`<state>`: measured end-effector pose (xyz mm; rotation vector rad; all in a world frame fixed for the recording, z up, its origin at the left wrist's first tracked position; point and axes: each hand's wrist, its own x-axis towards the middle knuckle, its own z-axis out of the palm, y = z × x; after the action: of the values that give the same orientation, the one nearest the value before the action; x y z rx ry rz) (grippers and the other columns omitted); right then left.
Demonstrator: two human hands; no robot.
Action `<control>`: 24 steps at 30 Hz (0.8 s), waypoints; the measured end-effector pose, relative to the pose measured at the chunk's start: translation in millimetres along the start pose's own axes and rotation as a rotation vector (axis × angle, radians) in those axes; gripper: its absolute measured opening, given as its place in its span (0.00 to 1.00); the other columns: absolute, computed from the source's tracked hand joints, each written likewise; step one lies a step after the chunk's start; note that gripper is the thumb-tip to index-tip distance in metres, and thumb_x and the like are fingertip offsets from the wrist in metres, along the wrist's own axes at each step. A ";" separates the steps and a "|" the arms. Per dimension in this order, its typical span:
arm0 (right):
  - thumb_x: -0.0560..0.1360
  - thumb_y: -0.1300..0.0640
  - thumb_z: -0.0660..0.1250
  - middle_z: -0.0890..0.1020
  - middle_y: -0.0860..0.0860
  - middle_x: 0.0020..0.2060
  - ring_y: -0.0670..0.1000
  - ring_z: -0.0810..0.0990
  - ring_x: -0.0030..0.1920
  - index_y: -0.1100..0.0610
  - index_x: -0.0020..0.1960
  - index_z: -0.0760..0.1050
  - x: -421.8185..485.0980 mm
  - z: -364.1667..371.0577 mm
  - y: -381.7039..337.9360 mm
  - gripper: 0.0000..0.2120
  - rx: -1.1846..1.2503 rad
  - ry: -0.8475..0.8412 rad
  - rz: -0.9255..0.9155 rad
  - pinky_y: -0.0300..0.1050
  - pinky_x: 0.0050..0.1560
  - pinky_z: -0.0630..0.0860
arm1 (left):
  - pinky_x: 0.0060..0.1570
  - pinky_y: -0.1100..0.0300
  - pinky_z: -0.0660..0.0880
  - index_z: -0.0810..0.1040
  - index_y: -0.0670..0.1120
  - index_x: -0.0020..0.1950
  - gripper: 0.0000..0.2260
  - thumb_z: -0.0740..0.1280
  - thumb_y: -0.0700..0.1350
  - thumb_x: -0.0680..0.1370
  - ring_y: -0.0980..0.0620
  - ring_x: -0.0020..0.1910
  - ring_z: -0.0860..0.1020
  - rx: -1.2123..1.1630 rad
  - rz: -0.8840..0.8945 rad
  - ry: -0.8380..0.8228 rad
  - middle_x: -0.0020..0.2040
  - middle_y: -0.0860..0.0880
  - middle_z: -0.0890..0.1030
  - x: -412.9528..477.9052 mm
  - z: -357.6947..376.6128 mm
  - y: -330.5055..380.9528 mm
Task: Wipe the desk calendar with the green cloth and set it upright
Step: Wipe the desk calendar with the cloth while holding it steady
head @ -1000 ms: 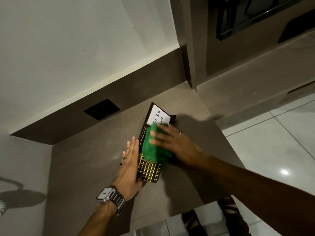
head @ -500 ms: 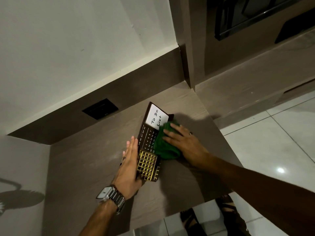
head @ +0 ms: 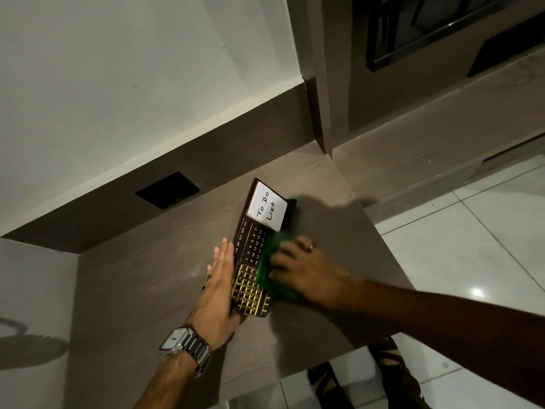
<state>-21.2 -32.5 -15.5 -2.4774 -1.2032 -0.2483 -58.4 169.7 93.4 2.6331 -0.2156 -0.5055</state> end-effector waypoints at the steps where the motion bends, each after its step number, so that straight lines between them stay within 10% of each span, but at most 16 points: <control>1: 0.61 0.50 0.78 0.71 0.53 0.60 0.58 0.68 0.63 0.50 0.57 0.79 -3.4 -0.8 -5.0 0.25 -0.015 -0.047 -0.055 0.57 0.58 0.65 | 0.73 0.50 0.35 0.33 0.52 0.74 0.54 0.71 0.34 0.66 0.52 0.76 0.36 -0.001 0.005 0.007 0.76 0.53 0.35 0.0 0.1 0.7; 8: 0.73 0.54 0.64 0.75 0.55 0.56 0.59 0.69 0.56 0.53 0.57 0.78 36.6 -53.2 95.7 0.14 -0.223 0.117 0.526 0.55 0.51 0.74 | 0.73 0.48 0.36 0.32 0.53 0.74 0.54 0.69 0.32 0.66 0.52 0.76 0.36 0.008 -0.018 0.015 0.76 0.54 0.34 -0.1 1.1 1.1; 15: 0.60 0.52 0.78 0.72 0.53 0.57 0.58 0.69 0.58 0.51 0.59 0.78 -7.8 13.8 -23.9 0.28 -0.002 -0.066 0.045 0.57 0.54 0.66 | 0.74 0.46 0.38 0.32 0.52 0.75 0.53 0.70 0.34 0.66 0.51 0.76 0.36 0.011 -0.001 0.010 0.77 0.52 0.35 0.1 2.1 -0.8; 24: 0.74 0.56 0.67 0.72 0.54 0.58 0.56 0.69 0.57 0.54 0.62 0.76 53.4 -57.7 91.6 0.16 -0.304 -0.038 0.462 0.52 0.53 0.72 | 0.74 0.45 0.37 0.33 0.53 0.75 0.54 0.70 0.34 0.66 0.51 0.76 0.36 -0.004 -0.014 0.001 0.77 0.52 0.35 -0.1 1.0 0.8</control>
<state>84.0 -69.2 30.8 -2.9479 -0.6080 -0.2718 -59.0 168.6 92.9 2.6326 -0.1962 -0.5089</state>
